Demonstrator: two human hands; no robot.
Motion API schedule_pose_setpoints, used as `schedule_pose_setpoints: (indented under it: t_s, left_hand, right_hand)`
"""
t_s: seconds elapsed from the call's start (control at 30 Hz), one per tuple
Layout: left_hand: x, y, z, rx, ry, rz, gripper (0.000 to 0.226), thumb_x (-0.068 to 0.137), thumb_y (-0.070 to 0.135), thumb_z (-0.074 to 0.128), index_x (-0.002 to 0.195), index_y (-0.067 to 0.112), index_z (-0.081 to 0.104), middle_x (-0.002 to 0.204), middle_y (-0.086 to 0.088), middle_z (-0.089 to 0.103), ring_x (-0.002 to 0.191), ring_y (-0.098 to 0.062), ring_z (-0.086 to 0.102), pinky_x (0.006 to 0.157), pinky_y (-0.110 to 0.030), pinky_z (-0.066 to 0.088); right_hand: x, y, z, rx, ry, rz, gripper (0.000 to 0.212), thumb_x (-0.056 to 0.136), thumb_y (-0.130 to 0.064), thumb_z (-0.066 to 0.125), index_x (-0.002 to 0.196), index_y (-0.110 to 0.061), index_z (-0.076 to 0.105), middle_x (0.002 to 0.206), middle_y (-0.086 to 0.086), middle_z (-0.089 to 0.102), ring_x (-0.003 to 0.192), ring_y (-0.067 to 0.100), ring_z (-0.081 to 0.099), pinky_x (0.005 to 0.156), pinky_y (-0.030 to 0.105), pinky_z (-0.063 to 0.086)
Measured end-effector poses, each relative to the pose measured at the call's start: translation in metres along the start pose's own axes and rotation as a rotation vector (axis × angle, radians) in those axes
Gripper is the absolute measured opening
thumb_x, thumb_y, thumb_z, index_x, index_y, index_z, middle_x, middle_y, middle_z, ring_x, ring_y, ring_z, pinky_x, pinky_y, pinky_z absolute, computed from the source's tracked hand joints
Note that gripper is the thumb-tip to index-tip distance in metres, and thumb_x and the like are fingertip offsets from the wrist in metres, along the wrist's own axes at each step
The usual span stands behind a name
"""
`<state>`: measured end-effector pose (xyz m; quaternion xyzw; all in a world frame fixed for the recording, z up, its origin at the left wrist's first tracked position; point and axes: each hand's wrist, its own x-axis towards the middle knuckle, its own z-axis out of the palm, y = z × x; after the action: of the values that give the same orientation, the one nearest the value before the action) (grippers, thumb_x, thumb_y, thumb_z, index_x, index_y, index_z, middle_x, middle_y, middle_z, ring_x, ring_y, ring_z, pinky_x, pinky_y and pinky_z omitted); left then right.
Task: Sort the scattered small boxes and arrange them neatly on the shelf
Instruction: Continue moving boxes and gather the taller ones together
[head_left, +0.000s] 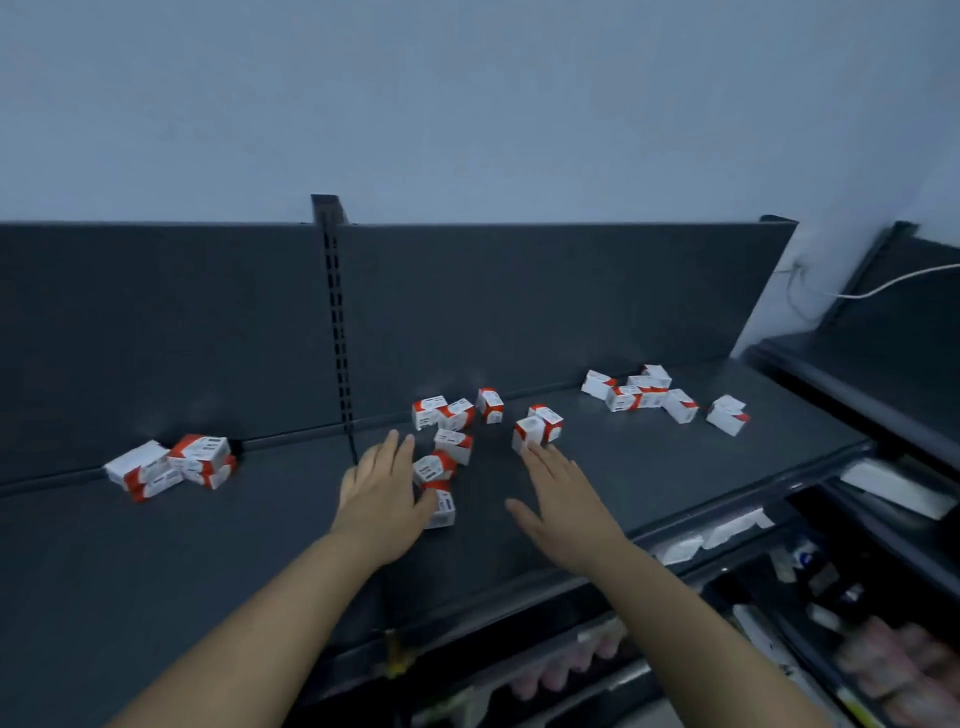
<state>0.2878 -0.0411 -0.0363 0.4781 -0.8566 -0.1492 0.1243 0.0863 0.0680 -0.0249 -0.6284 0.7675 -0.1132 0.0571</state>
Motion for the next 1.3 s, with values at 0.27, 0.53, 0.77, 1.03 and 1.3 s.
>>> schedule_pose_setpoints:
  t_s: [0.27, 0.53, 0.77, 1.03, 1.3]
  left_hand:
    - [0.007, 0.109, 0.049, 0.0, -0.036, 0.053, 0.075, 0.098, 0.048, 0.036, 0.156, 0.017, 0.001, 0.164, -0.002, -0.004, 0.151, -0.02, -0.005, 0.122, -0.038, 0.003]
    - [0.04, 0.161, 0.071, 0.046, -0.087, 0.143, 0.077, 0.099, 0.047, 0.036, 0.156, 0.014, -0.004, 0.164, -0.003, -0.005, 0.151, -0.021, -0.003, 0.122, -0.039, 0.004]
    - [0.105, 0.224, 0.1, 0.043, -0.129, 0.25, 0.075, 0.099, 0.046, 0.033, 0.156, 0.014, -0.005, 0.164, -0.004, -0.009, 0.151, -0.02, -0.007, 0.122, -0.038, -0.001]
    - [0.18, 0.29, 0.13, -0.021, -0.191, 0.335, 0.078, 0.098, 0.045, 0.035, 0.155, 0.013, -0.009, 0.164, -0.004, -0.011, 0.15, -0.02, -0.009, 0.123, -0.038, -0.001]
    - [0.216, 0.332, 0.164, -0.062, -0.229, 0.419, 0.078, 0.098, 0.04, 0.041, 0.156, 0.012, -0.003, 0.164, -0.002, -0.007, 0.15, -0.017, -0.009, 0.122, -0.032, -0.003]
  right_hand:
    - [-0.043, 0.098, -0.032, 0.049, 0.009, 0.035, 0.071, 0.102, -0.046, 0.039, 0.157, -0.018, 0.003, 0.164, -0.006, -0.001, 0.15, 0.011, -0.006, 0.12, 0.028, -0.006]
    - [-0.045, 0.162, -0.039, 0.094, 0.043, 0.116, 0.071, 0.102, -0.041, 0.043, 0.157, -0.018, 0.005, 0.164, -0.005, 0.003, 0.151, 0.013, -0.002, 0.122, 0.03, -0.001]
    - [-0.015, 0.221, -0.058, 0.037, 0.05, 0.166, 0.071, 0.102, -0.04, 0.043, 0.157, -0.018, 0.004, 0.164, -0.004, 0.003, 0.151, 0.014, -0.002, 0.123, 0.032, 0.0]
    - [0.021, 0.297, -0.084, -0.053, 0.062, 0.225, 0.075, 0.1, -0.039, 0.047, 0.157, -0.015, 0.005, 0.164, -0.002, 0.003, 0.151, 0.013, 0.002, 0.121, 0.027, 0.0]
    - [0.044, 0.366, -0.082, 0.008, 0.031, 0.275, 0.075, 0.099, -0.036, 0.051, 0.156, -0.015, 0.006, 0.164, -0.001, 0.005, 0.151, 0.015, 0.002, 0.123, 0.033, 0.007]
